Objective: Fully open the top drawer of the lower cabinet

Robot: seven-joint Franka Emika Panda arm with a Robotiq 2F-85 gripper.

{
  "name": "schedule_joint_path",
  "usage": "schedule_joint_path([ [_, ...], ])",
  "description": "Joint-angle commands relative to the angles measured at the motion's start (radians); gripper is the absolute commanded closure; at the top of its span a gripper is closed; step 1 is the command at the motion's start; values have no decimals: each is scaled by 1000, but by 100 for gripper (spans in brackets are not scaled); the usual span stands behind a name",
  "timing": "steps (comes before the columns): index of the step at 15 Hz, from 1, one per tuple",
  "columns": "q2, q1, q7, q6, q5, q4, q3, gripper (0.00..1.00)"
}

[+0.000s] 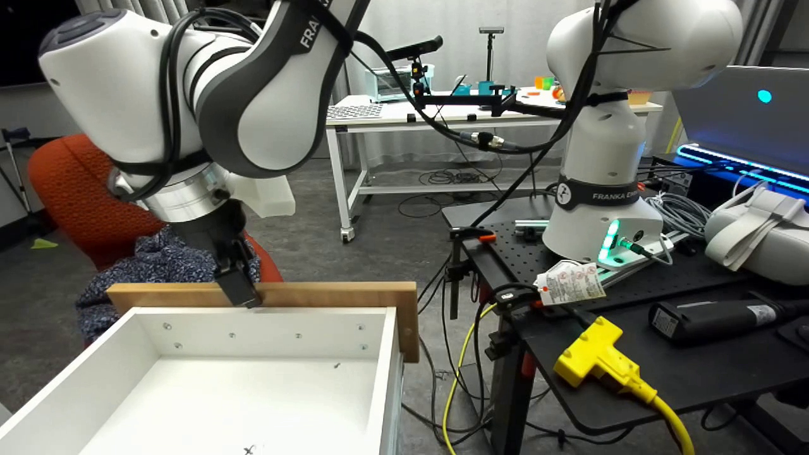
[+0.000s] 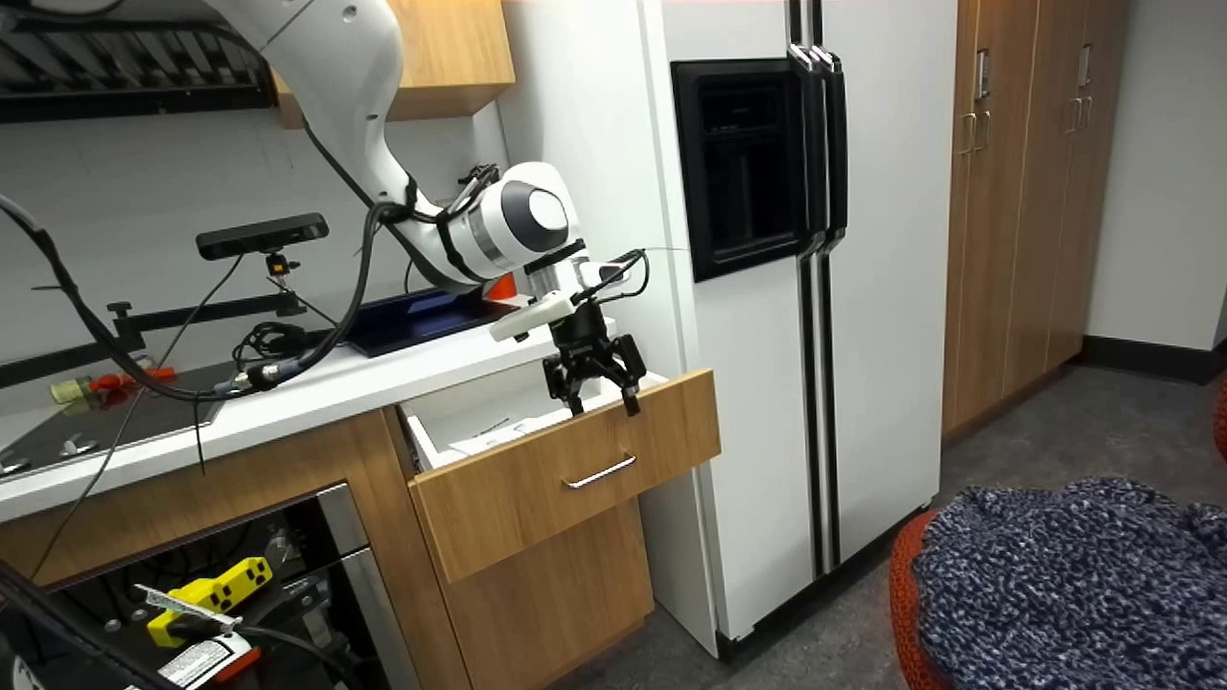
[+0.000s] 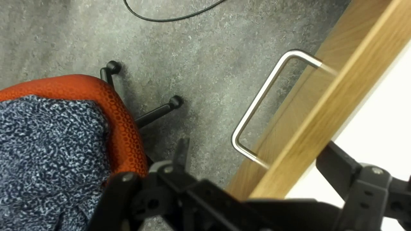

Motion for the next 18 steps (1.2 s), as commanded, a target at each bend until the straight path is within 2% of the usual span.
schedule_joint_path([
  [1,-92,15,82,-39,-88,-95,-22,0],
  [9,-142,3,172,-59,-175,-150,-11,0],
  [18,-151,-31,129,66,-143,-188,14,0],
])
